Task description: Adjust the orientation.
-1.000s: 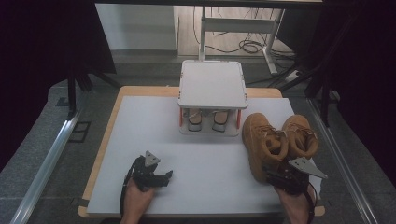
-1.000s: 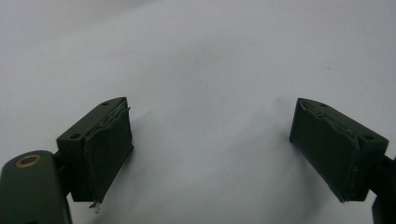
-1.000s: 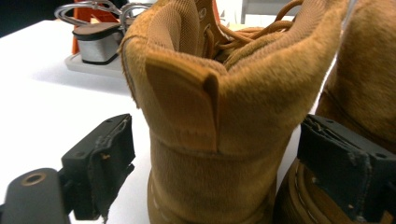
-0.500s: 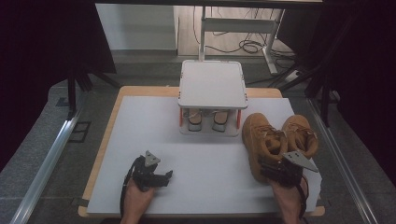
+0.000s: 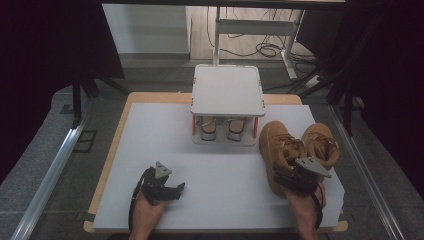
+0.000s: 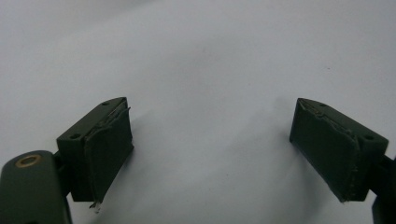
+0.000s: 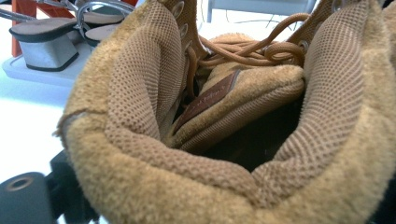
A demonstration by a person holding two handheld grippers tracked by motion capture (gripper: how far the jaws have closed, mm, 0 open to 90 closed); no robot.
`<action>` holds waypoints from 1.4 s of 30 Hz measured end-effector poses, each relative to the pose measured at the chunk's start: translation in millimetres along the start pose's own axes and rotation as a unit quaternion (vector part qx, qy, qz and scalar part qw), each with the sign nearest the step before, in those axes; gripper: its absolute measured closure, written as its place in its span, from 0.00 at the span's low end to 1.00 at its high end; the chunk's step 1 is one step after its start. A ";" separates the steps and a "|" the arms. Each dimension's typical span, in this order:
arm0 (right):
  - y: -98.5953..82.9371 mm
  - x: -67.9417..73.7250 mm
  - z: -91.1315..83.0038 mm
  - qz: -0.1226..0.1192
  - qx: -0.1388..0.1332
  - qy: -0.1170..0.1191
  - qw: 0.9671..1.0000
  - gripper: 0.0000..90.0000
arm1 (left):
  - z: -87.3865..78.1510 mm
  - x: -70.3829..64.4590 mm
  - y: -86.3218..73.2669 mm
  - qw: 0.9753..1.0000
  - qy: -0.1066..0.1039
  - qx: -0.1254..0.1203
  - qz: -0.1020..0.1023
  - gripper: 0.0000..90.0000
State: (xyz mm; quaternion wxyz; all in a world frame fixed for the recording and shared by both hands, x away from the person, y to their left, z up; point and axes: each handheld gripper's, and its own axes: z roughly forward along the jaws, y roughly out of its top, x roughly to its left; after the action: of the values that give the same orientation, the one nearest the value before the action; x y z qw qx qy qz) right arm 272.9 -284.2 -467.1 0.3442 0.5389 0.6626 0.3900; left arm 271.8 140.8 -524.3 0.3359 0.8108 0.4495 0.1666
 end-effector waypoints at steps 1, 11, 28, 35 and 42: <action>0.1 -0.3 -0.3 0.001 0.001 0.000 1.000 0.10 | 0.0 0.0 0.0 1.000 0.000 0.000 0.000 0.14; 0.5 8.2 -4.9 -0.026 -0.002 -0.009 1.000 0.30 | 0.0 0.0 0.0 1.000 0.000 0.000 0.000 0.14; -3.0 2.4 -8.3 -0.027 -0.017 0.003 0.999 0.50 | 0.0 0.0 -0.1 1.000 0.000 0.000 0.000 0.14; 0.5 1.7 -14.9 -0.028 -0.021 0.009 0.999 0.54 | 0.0 0.0 -0.1 1.000 0.000 0.000 0.000 0.14; 4.3 0.1 -25.3 -0.024 -0.022 0.023 0.999 0.56 | 0.0 0.0 -0.1 1.000 0.000 0.000 0.000 0.14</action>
State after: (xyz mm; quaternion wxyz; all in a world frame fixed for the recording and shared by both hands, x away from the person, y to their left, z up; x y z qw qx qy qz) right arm 252.6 -287.2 -451.7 0.3496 0.5058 0.6748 0.4083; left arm 271.7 140.8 -524.3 0.3364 0.8105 0.4497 0.1666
